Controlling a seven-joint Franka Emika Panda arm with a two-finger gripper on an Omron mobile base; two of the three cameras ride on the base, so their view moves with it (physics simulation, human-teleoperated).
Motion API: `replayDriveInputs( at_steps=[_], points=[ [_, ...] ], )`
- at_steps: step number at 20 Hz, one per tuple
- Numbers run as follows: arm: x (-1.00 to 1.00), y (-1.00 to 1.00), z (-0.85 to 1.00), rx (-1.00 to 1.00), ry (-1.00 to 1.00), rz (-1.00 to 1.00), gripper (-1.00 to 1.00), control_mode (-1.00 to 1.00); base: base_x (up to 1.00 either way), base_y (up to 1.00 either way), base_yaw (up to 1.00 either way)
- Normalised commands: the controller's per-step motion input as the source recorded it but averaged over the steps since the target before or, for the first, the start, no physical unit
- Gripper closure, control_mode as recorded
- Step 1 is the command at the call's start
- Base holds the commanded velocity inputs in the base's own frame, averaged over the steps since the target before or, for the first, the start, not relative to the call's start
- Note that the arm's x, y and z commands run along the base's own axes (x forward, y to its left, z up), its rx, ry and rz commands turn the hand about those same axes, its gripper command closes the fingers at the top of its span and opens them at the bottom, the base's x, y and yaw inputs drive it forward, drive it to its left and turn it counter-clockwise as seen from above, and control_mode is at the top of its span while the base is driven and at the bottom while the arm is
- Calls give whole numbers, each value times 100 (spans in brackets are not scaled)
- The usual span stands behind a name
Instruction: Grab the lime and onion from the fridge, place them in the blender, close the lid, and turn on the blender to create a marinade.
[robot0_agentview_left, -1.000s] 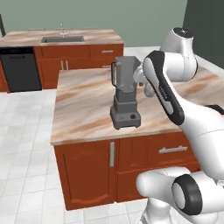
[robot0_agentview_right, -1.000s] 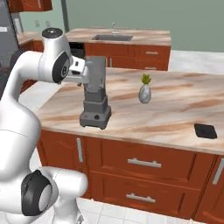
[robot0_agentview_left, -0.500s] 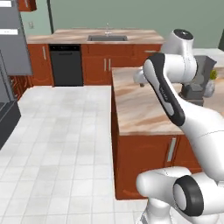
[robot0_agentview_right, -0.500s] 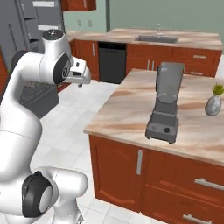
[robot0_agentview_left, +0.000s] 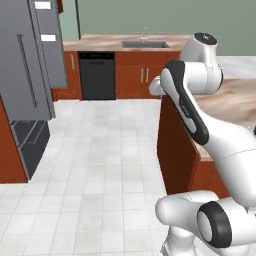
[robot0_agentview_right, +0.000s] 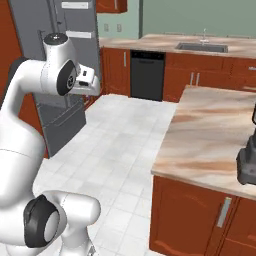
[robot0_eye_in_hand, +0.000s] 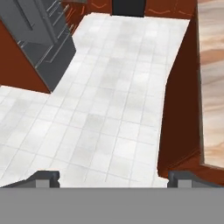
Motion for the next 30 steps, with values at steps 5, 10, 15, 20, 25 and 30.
replayDriveInputs(
  at_steps=[5, 10, 15, 20, 25, 30],
  points=[
    [0, 0, 0, 0, 0, 0, -100, 100, 91, 100, -23],
    [0, 0, 0, 0, 0, 0, -100, 100, 100, 80, -24],
    [0, 0, 0, 0, 0, 0, -100, 100, 100, 52, -18],
    [0, 0, 0, 0, 0, 0, -100, 100, 86, 7, -10],
    [0, 0, 0, 0, 0, 0, -100, 100, 58, -11, -8],
    [0, 0, 0, 0, 0, 0, -100, 100, 38, -8, 8]
  ],
)
